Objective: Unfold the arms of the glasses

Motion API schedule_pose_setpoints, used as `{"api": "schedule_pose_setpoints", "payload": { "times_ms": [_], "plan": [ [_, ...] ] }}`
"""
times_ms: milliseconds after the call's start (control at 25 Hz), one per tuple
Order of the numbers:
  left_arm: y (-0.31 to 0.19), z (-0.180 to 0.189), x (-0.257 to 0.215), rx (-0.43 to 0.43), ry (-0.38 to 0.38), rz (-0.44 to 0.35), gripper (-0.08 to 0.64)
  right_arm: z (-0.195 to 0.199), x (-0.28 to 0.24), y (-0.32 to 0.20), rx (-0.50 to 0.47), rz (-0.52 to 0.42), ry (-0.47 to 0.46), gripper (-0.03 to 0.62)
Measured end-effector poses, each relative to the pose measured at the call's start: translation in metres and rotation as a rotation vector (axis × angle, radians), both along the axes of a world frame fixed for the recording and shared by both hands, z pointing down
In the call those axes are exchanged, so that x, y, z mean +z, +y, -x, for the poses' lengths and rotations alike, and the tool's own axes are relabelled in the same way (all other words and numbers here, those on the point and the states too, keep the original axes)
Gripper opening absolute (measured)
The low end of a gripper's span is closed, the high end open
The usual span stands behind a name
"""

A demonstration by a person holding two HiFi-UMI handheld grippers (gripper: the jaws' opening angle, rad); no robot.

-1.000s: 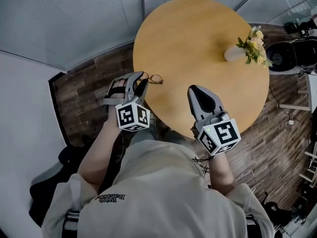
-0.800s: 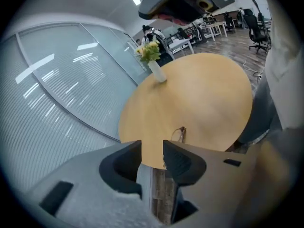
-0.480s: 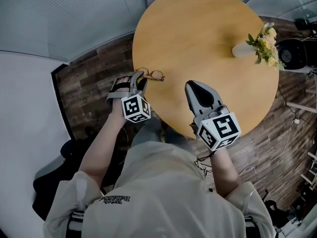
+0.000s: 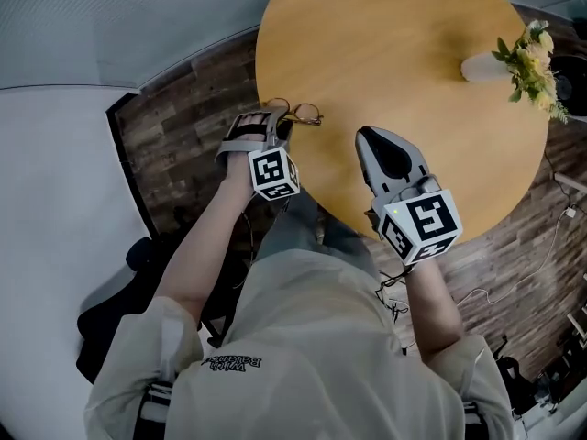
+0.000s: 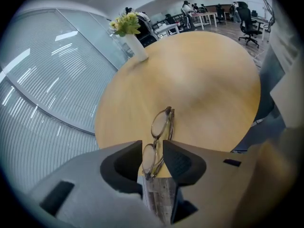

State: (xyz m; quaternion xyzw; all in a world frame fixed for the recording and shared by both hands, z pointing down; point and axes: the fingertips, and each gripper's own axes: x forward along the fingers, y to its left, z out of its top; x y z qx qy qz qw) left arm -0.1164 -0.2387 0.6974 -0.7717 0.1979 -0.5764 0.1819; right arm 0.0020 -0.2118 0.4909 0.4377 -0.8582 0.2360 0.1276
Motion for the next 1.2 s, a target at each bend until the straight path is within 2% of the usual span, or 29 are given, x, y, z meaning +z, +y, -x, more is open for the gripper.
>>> {"api": "schedule_pose_setpoints", "payload": {
  "times_ms": [320,480,600,680,800,960,1200],
  "plan": [
    [-0.013,-0.006,0.022,0.053,-0.088,-0.002,0.137,-0.009,0.022,0.007,-0.002,0.043,0.013,0.037],
    [-0.016,-0.002,0.026,0.100,-0.163,-0.020,0.085,-0.016,0.025,0.008,0.006,0.049,0.027,0.037],
    [-0.018,-0.003,0.027,0.094,-0.172,-0.034,0.071,-0.024,0.028,0.009,0.020,0.057,0.028,0.037],
    [-0.017,-0.008,0.023,0.083,-0.136,-0.039,0.060,-0.029,0.029,0.012,0.030,0.064,0.029,0.037],
    [-0.016,-0.019,0.007,0.045,-0.028,-0.042,0.057,-0.035,0.031,0.017,0.049,0.080,0.024,0.037],
    [-0.022,-0.030,-0.040,-0.037,0.096,-0.067,0.054,-0.045,0.026,0.025,0.086,0.099,0.000,0.037],
    [-0.033,-0.049,-0.107,-0.119,0.302,-0.065,0.054,-0.071,0.002,0.024,0.111,0.045,0.019,0.037]
  ]
}}
